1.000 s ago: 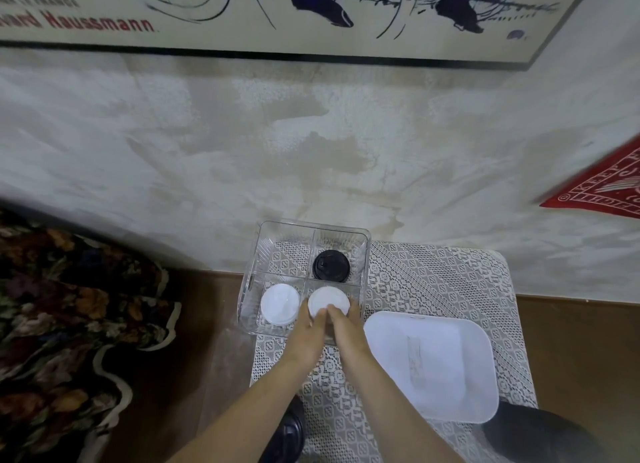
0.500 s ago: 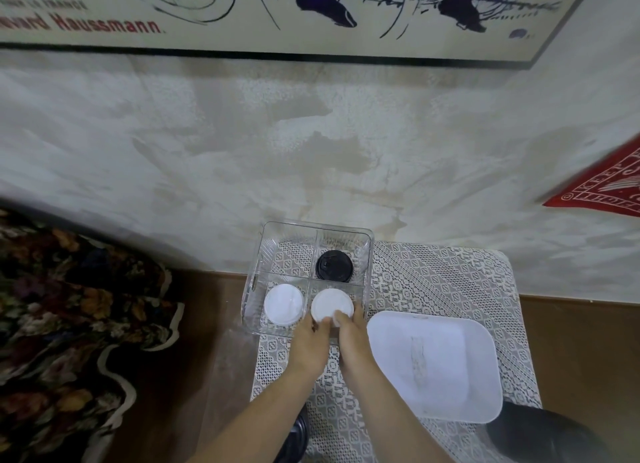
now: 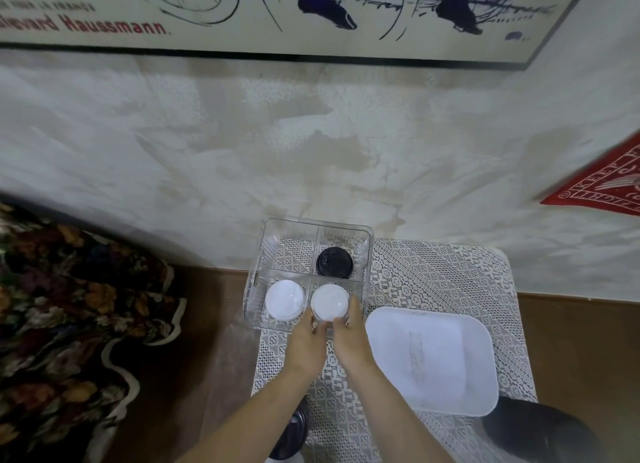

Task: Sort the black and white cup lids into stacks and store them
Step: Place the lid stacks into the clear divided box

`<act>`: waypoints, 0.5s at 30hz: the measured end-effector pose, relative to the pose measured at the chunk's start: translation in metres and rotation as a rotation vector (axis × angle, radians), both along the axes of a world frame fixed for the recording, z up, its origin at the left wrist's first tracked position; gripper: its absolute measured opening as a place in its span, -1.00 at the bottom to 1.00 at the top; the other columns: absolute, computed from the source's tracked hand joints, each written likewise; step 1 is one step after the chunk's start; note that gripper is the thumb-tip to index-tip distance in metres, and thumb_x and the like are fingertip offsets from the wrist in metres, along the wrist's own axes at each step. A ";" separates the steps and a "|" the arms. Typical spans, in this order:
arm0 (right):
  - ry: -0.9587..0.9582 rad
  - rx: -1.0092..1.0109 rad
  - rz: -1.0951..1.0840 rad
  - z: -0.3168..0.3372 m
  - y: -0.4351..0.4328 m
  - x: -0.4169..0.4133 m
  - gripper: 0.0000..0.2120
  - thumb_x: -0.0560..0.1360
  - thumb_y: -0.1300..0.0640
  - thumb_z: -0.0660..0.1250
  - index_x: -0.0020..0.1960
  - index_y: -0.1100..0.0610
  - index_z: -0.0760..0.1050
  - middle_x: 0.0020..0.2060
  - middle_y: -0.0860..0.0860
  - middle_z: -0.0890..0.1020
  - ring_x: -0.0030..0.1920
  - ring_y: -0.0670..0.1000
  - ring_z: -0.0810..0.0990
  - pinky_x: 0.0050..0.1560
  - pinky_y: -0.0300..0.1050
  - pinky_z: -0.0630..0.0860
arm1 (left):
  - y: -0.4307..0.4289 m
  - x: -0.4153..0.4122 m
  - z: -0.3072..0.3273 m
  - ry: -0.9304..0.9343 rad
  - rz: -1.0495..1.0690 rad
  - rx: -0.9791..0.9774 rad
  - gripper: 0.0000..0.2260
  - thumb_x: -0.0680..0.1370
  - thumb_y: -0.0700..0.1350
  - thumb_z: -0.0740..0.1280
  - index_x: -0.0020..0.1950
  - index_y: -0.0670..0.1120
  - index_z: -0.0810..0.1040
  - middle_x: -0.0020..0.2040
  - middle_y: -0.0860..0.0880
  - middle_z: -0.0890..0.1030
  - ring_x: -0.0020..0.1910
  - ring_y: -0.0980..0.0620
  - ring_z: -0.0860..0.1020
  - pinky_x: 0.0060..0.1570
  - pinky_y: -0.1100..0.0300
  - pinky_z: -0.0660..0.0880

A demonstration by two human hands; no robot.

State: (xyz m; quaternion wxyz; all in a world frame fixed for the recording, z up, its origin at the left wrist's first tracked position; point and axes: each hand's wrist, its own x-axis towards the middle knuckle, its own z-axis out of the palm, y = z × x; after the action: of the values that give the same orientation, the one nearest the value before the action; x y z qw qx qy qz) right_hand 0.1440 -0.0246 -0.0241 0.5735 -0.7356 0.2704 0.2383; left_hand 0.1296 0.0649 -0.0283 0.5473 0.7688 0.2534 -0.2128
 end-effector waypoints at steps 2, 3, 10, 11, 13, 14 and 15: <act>-0.028 -0.035 0.070 0.007 -0.002 -0.002 -0.46 0.71 0.25 0.08 0.64 -0.02 0.12 0.48 -0.05 0.35 0.48 0.03 0.37 0.50 -0.04 0.29 | 0.003 0.000 0.001 -0.026 -0.036 0.050 -0.57 0.69 -0.20 0.24 0.56 0.05 0.40 0.31 0.04 0.63 0.32 0.01 0.57 0.35 0.02 0.49; -0.035 -0.058 0.098 0.007 -0.002 -0.003 -0.45 0.72 0.24 0.07 0.66 -0.03 0.08 0.48 -0.07 0.33 0.49 0.01 0.36 0.48 -0.09 0.27 | 0.005 0.000 0.003 -0.031 -0.067 0.082 -0.54 0.69 -0.20 0.24 0.58 0.07 0.36 0.30 0.03 0.63 0.28 0.01 0.58 0.31 0.04 0.50; -0.066 -0.135 0.209 0.000 -0.012 -0.004 -0.47 0.75 0.16 0.05 0.67 -0.10 0.04 0.59 -0.01 0.30 0.50 0.04 0.40 0.41 -0.10 0.35 | 0.016 0.001 0.014 -0.034 -0.453 0.349 -0.41 0.72 -0.20 0.16 0.69 0.04 0.00 0.19 -0.18 0.64 -0.01 -0.08 0.58 0.03 0.06 0.52; -0.070 -0.139 0.212 -0.002 -0.013 -0.005 -0.47 0.75 0.15 0.06 0.67 -0.12 0.03 0.59 -0.01 0.30 0.51 0.05 0.39 0.44 -0.06 0.36 | 0.017 0.002 0.015 -0.038 -0.468 0.353 -0.40 0.72 -0.20 0.16 0.70 0.03 -0.01 0.20 -0.19 0.64 -0.01 -0.09 0.58 0.04 0.05 0.52; -0.086 -0.158 0.250 0.000 -0.015 -0.008 -0.44 0.75 0.13 0.07 0.67 -0.15 -0.01 0.59 -0.01 0.31 0.51 0.07 0.40 0.44 -0.01 0.40 | 0.020 0.001 0.015 -0.044 -0.482 0.313 -0.41 0.72 -0.20 0.16 0.70 0.04 -0.01 0.16 -0.21 0.65 -0.07 -0.06 0.55 -0.02 0.07 0.49; -0.085 -0.174 0.276 0.002 -0.016 -0.010 -0.42 0.74 0.12 0.08 0.68 -0.16 -0.04 0.59 0.00 0.31 0.50 0.08 0.41 0.41 0.00 0.42 | 0.022 0.000 0.015 -0.042 -0.483 0.278 -0.41 0.72 -0.20 0.16 0.69 0.06 0.00 0.12 -0.23 0.65 -0.10 -0.05 0.55 -0.06 0.07 0.50; -0.093 -0.193 0.303 0.002 -0.017 -0.011 -0.40 0.74 0.12 0.10 0.68 -0.16 -0.06 0.60 0.01 0.31 0.48 0.10 0.43 0.37 -0.01 0.44 | 0.025 0.001 0.016 -0.044 -0.483 0.247 -0.40 0.71 -0.21 0.17 0.69 0.07 0.02 0.07 -0.24 0.66 -0.14 -0.05 0.55 -0.09 0.08 0.51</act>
State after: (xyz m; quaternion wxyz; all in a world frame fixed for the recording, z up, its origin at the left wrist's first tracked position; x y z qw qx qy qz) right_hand 0.1330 -0.0415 -0.0224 0.4696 -0.8299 0.1514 0.2604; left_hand 0.1302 0.0896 -0.0126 0.3881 0.8723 0.0748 -0.2879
